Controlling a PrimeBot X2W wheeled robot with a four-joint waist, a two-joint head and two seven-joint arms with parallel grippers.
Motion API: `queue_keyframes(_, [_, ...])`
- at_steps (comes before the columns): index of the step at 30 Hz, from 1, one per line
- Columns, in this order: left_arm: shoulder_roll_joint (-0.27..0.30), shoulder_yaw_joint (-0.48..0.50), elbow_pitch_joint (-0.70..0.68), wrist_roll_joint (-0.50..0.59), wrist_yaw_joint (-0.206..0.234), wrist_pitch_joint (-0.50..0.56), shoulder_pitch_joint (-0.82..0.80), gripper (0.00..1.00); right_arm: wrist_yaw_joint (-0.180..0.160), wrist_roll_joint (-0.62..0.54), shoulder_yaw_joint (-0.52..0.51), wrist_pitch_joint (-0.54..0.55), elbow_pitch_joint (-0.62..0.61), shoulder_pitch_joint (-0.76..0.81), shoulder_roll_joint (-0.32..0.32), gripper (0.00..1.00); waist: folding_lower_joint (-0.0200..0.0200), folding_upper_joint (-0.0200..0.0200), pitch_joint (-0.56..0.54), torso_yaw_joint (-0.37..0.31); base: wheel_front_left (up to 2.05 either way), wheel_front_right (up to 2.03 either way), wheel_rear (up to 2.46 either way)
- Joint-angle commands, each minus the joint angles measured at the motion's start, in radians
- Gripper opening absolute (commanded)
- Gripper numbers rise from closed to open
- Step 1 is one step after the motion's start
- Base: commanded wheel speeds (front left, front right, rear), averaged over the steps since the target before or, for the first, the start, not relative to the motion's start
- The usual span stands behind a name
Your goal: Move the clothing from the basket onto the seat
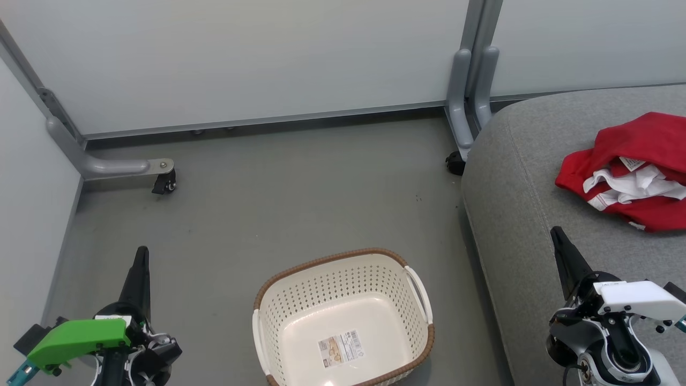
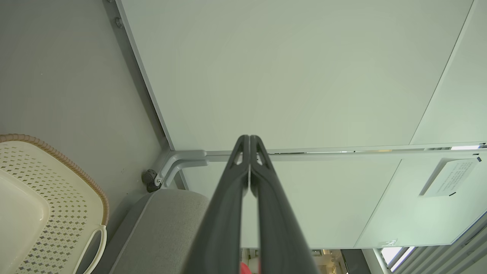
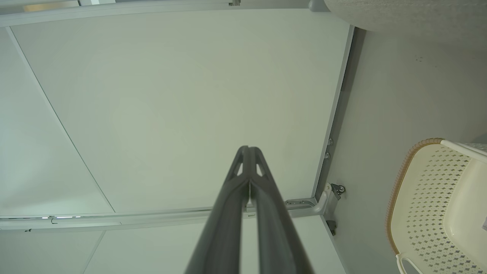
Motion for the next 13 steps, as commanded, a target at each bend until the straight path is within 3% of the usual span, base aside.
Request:
queue_keyframes(1, [0.0,0.004,0.001,0.003,-0.004,0.003,-0.015,0.0,0.0,-0.006,-0.004,0.004,0.003,-0.006,0.002,0.0,0.0,0.0,0.0,0.0,0.0,0.0,0.0])
queue_keyframes(13, [-0.001,0.007,0.001,0.005,-0.004,0.004,-0.015,0.0,0.0,-0.008,-0.007,0.007,0.003,-0.007,0.004,0.0,0.0,0.0,0.0,0.0,0.0,0.0,0.0])
